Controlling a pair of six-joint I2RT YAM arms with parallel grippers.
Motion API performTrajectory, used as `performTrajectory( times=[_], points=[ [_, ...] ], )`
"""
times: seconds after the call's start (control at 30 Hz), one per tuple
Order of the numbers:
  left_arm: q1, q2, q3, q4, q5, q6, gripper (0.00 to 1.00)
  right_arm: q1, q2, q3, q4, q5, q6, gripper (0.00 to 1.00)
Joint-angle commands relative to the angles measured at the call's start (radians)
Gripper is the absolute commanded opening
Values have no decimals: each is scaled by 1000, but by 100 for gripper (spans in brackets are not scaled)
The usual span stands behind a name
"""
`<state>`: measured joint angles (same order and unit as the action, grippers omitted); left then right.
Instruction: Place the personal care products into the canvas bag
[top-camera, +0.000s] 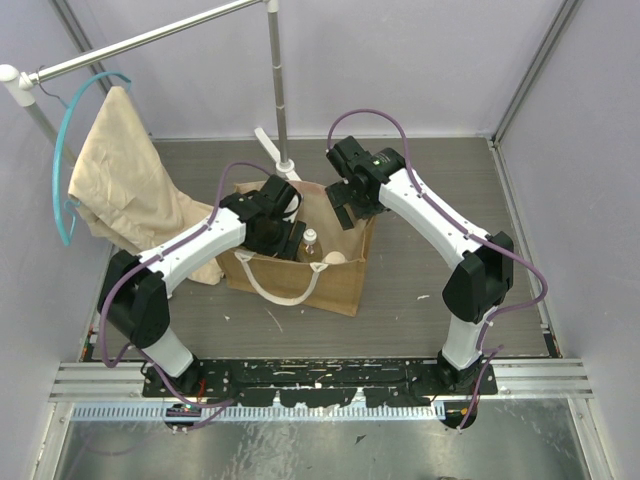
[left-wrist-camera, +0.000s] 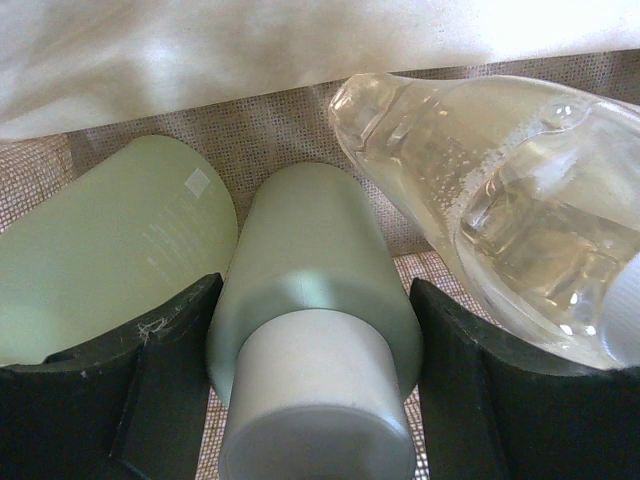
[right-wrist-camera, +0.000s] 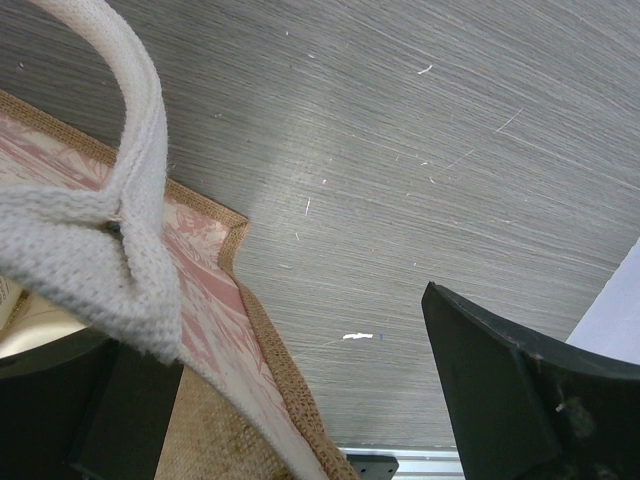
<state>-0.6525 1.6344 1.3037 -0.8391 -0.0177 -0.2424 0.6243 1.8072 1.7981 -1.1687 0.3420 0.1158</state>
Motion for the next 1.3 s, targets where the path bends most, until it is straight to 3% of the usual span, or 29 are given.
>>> performTrajectory(
  times=[0.0,0.27,0.47,0.73,0.93,1.07,1.27],
  points=[
    [5,-13,11,64,10,-12,61,-5,-12,36,-4,8,7,100],
    [5,-23,18,51,-7,-4,100,-5,0,50,-3,4,0,100],
    [5,-68,70,19,-25,1,98,-5,1,59,-5,4,-5,100],
    [5,-276,137,91,-68,21,98,-5,-10,95,27,-80,-36,100],
    [6,-352,241,38,-235,6,98,-5,-78,141,105,-113,-51,100],
    [17,-357,309,-33,-348,-8,98,-5,-106,198,140,-114,-59,100],
    [141,-289,474,-175,-342,-11,98,-7,-121,287,229,-60,-86,100]
  ],
)
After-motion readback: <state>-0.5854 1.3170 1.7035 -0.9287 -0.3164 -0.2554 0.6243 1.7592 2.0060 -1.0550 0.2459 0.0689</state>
